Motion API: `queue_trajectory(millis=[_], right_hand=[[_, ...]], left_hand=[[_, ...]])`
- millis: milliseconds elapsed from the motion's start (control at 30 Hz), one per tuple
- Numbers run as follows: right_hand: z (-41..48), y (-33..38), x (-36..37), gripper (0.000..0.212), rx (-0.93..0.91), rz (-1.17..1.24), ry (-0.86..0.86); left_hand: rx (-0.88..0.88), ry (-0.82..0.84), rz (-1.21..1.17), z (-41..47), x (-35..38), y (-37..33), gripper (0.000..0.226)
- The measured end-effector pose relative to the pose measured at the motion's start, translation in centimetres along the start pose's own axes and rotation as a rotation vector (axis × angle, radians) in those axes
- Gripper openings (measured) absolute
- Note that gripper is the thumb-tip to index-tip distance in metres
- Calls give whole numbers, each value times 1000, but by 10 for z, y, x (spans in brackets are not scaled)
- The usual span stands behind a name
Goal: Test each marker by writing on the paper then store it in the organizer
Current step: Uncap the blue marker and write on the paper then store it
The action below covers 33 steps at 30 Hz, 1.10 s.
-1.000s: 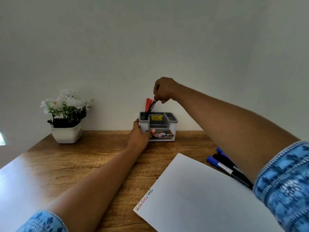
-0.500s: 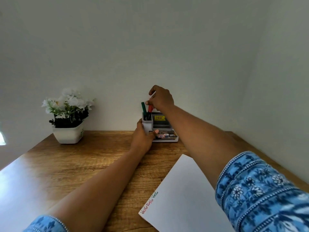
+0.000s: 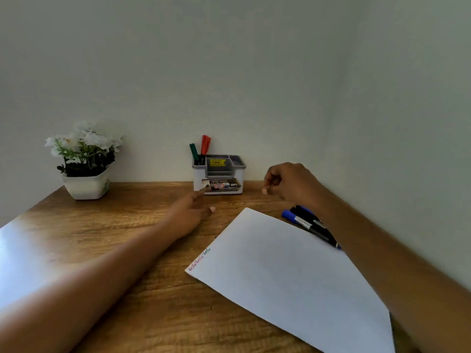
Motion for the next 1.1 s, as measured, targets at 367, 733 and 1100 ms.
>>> queue_trajectory(millis=[367,733,1100], right_hand=[[-29,-79,28,32,270,-343,210],[-50,45,42,16,-235,-48,134],[-72,96,44,15,-521,-194,-8]], left_hand=[[232,554,521,-96,53,-16,85],[194,451,566,-87,48,-12,113],[415,-28,308,-97,6,-58,17]])
Point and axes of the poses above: each hand's wrist, its own z-axis towards the middle knuckle, its own x-axis out of the palm, y = z × x, the point moved 10 cm from there along z, towards the middle knuckle, and after that the axes turned 13 degrees about y, right-handed, at the moved point
